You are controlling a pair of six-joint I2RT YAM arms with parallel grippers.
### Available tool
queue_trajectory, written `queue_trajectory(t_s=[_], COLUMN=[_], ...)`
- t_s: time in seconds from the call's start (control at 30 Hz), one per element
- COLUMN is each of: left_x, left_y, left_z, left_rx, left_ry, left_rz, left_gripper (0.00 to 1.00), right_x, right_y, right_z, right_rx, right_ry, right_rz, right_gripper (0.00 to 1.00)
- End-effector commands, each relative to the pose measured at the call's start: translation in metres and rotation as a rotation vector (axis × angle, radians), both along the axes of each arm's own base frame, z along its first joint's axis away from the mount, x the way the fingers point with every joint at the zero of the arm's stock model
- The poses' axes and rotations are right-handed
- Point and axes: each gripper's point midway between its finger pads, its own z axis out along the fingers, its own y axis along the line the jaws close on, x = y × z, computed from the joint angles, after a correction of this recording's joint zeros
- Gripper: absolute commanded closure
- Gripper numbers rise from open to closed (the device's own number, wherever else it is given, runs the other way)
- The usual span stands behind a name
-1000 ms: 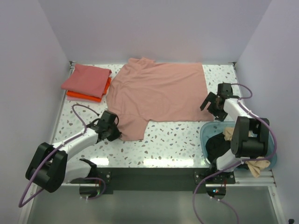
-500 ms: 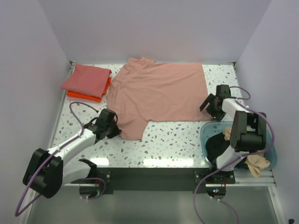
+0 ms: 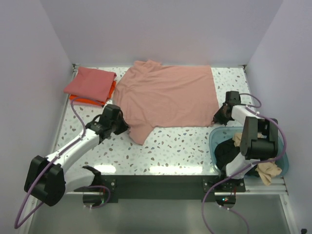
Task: Fold and stack the t-shirts
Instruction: Fold the tshirt
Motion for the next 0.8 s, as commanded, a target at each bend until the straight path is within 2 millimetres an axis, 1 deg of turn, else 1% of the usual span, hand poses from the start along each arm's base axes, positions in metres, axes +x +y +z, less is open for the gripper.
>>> queue_trajectory(t_s=[0.0, 0.03, 0.07, 0.1, 0.13, 0.2, 0.23, 0.27, 0.3, 0.33, 0.37, 0.4, 0.43, 0.5, 0.53, 0.57, 0.67, 0.77], left_x=[0.019, 0.020, 0.019, 0.019, 0.018, 0.015, 0.011, 0.008, 0.004, 0.001, -0.008, -0.013, -0.020, -0.033, -0.037, -0.041, -0.055, -0.062], left_y=[-0.006, -0.007, -0.007, -0.007, -0.008, -0.006, -0.001, 0.002, 0.006, 0.010, 0.015, 0.017, 0.019, 0.020, 0.021, 0.021, 0.024, 0.021], left_z=[0.029, 0.034, 0.036, 0.042, 0.046, 0.057, 0.059, 0.060, 0.066, 0.068, 0.064, 0.070, 0.067, 0.067, 0.071, 0.067, 0.064, 0.072], left_rx=[-0.001, -0.007, -0.012, -0.024, -0.033, -0.039, -0.026, -0.019, -0.019, -0.020, -0.010, -0.025, -0.031, -0.057, -0.076, -0.083, -0.095, -0.135], left_ry=[-0.068, -0.074, -0.077, -0.092, -0.096, -0.107, -0.089, -0.081, -0.087, -0.086, -0.057, -0.069, -0.046, -0.037, -0.046, -0.033, 0.000, -0.008], left_rz=[-0.011, -0.010, -0.008, -0.008, -0.008, -0.003, 0.017, 0.029, 0.042, 0.068, 0.079, 0.088, 0.098, 0.103, 0.110, 0.109, 0.119, 0.107], left_gripper=[1.00, 1.00, 1.00, 1.00, 1.00, 1.00, 1.00, 1.00, 1.00, 1.00, 1.00, 1.00, 1.00, 1.00, 1.00, 1.00, 1.00, 1.00], right_x=[0.000, -0.003, -0.002, -0.003, -0.005, -0.007, -0.011, -0.014, -0.017, -0.023, -0.027, -0.030, -0.036, -0.046, -0.049, -0.054, -0.061, -0.070], right_y=[0.006, 0.007, 0.004, 0.004, 0.002, 0.001, 0.001, 0.001, -0.003, -0.003, -0.003, -0.003, -0.003, -0.006, -0.006, -0.009, -0.011, -0.014], right_z=[0.004, 0.006, 0.012, 0.017, 0.028, 0.039, 0.049, 0.053, 0.056, 0.058, 0.063, 0.065, 0.065, 0.071, 0.073, 0.073, 0.083, 0.090], right_rx=[0.028, 0.023, 0.011, 0.004, -0.007, -0.021, -0.029, -0.030, -0.054, -0.059, -0.063, -0.064, -0.069, -0.090, -0.097, -0.111, -0.131, -0.155], right_ry=[-0.012, -0.010, -0.023, -0.028, -0.041, -0.051, -0.060, -0.060, -0.059, -0.048, -0.060, -0.059, -0.048, -0.054, -0.053, -0.040, -0.053, -0.056], right_rz=[0.020, 0.029, 0.028, 0.035, 0.040, 0.046, 0.056, 0.062, 0.057, 0.063, 0.065, 0.067, 0.070, 0.071, 0.070, 0.068, 0.074, 0.071], right_gripper=[0.95, 1.00, 1.00, 1.00, 1.00, 1.00, 1.00, 1.00, 1.00, 1.00, 1.00, 1.00, 1.00, 1.00, 1.00, 1.00, 1.00, 1.00])
